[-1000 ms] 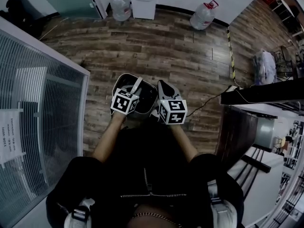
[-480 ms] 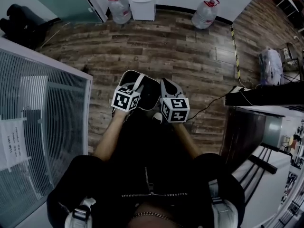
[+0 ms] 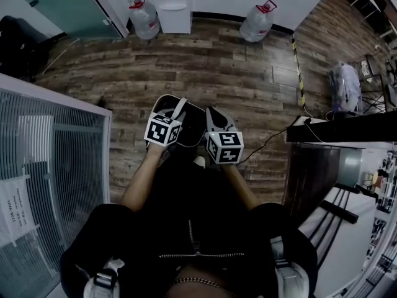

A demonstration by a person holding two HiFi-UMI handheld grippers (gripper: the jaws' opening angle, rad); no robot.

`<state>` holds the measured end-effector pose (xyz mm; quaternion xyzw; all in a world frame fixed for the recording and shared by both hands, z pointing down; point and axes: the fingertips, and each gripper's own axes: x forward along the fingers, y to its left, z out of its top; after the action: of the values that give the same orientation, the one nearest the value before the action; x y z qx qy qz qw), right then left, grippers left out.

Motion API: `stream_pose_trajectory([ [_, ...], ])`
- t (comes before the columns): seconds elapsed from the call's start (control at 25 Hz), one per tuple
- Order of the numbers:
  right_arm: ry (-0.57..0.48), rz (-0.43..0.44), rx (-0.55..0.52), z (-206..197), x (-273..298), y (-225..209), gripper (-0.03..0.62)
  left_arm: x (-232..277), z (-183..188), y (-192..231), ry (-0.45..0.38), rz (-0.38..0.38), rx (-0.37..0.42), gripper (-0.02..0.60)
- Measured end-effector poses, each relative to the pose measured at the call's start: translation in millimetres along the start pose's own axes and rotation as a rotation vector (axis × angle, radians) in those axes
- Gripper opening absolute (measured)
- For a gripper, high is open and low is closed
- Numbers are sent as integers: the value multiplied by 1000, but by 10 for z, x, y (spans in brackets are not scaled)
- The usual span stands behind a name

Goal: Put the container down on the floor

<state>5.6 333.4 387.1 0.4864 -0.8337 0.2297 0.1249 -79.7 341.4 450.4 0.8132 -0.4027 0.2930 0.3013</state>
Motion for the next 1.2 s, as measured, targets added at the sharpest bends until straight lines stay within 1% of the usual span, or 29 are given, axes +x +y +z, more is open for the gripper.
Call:
stream_pose_trajectory([
  [0.32,20,-24,-25,359,591,-208,11,314,507,349,-15,-50,-6,15],
  [0.64,40,-46,-54,648,1205,-140,11,479,854,902,-14,-79,2,15],
  [0.88,65,-58,-79,782,1524,-149,11,625,1063,1201,-11,-71,45,15],
  [1.04,68,-69,-75,841,1689,-204,11,717,1151,1336,-8,-81,40,15],
  [1.2,64,-82,-57,918,1820,-307,11,836,1225,1435,13,-90,36,15],
])
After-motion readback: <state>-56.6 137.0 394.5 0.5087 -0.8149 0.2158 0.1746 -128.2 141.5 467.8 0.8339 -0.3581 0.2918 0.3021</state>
